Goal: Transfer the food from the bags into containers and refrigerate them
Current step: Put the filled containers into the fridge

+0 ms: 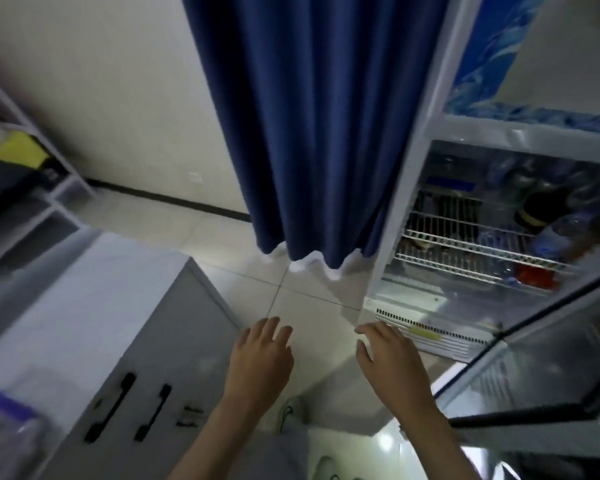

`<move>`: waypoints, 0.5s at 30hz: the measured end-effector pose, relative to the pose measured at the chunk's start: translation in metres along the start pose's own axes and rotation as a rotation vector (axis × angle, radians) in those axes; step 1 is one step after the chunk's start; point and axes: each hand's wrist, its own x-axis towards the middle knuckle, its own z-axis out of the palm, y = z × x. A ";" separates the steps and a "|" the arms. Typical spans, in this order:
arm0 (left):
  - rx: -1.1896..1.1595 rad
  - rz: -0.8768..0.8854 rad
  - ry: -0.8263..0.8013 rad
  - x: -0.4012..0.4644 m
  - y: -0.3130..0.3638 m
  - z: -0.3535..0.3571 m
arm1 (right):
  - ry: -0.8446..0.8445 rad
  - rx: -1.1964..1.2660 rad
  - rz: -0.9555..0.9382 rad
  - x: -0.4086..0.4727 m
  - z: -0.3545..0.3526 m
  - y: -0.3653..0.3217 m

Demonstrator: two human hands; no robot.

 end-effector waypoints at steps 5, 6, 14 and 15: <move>0.056 -0.235 0.063 -0.082 -0.074 -0.016 | -0.126 0.078 -0.209 0.013 0.023 -0.072; 0.085 -0.284 0.064 -0.098 -0.089 -0.020 | -0.150 0.092 -0.252 0.014 0.029 -0.089; 0.019 -0.633 0.098 -0.226 -0.175 -0.041 | -0.315 0.141 -0.622 0.005 0.093 -0.249; 0.008 -0.678 0.098 -0.242 -0.184 -0.041 | -0.338 0.149 -0.660 0.000 0.103 -0.270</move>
